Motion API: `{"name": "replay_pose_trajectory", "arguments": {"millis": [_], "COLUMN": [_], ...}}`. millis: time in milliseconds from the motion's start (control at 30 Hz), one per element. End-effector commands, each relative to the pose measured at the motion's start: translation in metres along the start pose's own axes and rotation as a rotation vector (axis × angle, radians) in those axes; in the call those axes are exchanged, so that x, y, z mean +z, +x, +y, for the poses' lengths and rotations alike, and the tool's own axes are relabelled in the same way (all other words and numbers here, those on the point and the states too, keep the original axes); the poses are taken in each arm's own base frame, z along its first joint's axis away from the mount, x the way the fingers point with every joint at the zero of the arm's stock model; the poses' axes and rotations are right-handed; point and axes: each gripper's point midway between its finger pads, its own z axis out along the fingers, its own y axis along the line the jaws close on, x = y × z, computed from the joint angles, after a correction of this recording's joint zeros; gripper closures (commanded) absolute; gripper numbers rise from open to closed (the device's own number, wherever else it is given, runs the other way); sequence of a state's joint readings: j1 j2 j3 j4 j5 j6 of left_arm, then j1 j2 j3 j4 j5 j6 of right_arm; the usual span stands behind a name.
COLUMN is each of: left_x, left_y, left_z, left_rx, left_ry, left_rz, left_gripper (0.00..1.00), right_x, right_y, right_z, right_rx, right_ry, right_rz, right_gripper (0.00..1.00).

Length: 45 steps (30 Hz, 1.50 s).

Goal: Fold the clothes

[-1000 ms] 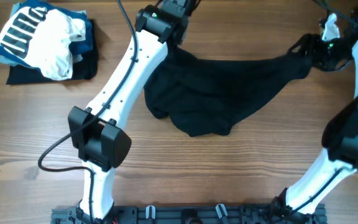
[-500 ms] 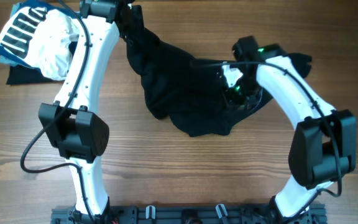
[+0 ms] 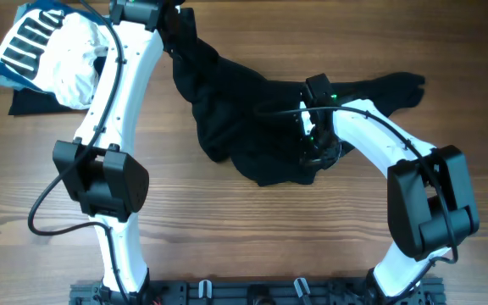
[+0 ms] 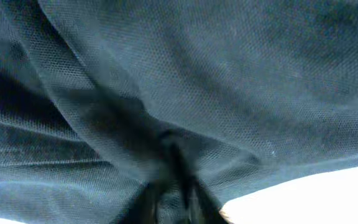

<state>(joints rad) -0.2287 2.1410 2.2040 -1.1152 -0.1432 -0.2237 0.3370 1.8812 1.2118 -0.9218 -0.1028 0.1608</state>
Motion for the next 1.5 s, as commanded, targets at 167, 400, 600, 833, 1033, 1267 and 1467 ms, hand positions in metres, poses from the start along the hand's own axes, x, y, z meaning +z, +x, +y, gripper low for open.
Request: {"name": "replay_pose_trajectory", "arguments": {"millis": [167, 400, 600, 833, 1033, 1267, 1467], "left_x": [-0.02, -0.152, -0.374, -0.501, -0.449, -0.277, -0.126], "left_y": [-0.012, -0.054, -0.049, 0.024, 0.052, 0.046, 0.017], "left_z": [0.003, 0.026, 0.06, 0.08, 0.09, 0.074, 0.044], "left_rx": [-0.023, -0.033, -0.11, -0.096, -0.083, 0.007, 0.058], "left_ry": [-0.004, -0.011, 0.123, 0.298, 0.188, -0.035, -0.108], "left_rz": [-0.058, -0.368, -0.849, -1.069, -0.846, -0.291, -0.053], "left_gripper": [0.96, 0.96, 0.96, 0.96, 0.96, 0.96, 0.96], "right_x": [-0.055, -0.308, -0.463, -0.5, -0.451, -0.352, -0.234], "right_y": [-0.035, -0.056, 0.022, 0.099, 0.117, 0.055, -0.048], "right_z": [-0.033, -0.146, -0.188, -0.163, -0.151, -0.197, -0.23], "right_rx": [0.119, 0.302, 0.387, 0.42, 0.477, 0.502, 0.446], "right_ry": [0.06, 0.132, 0.175, 0.269, 0.191, 0.051, -0.029], "right_rz": [-0.167, -0.742, -1.124, -1.22, -1.016, -0.648, -0.492], "right_gripper": [0.95, 0.96, 0.96, 0.96, 0.96, 0.96, 0.96]}}
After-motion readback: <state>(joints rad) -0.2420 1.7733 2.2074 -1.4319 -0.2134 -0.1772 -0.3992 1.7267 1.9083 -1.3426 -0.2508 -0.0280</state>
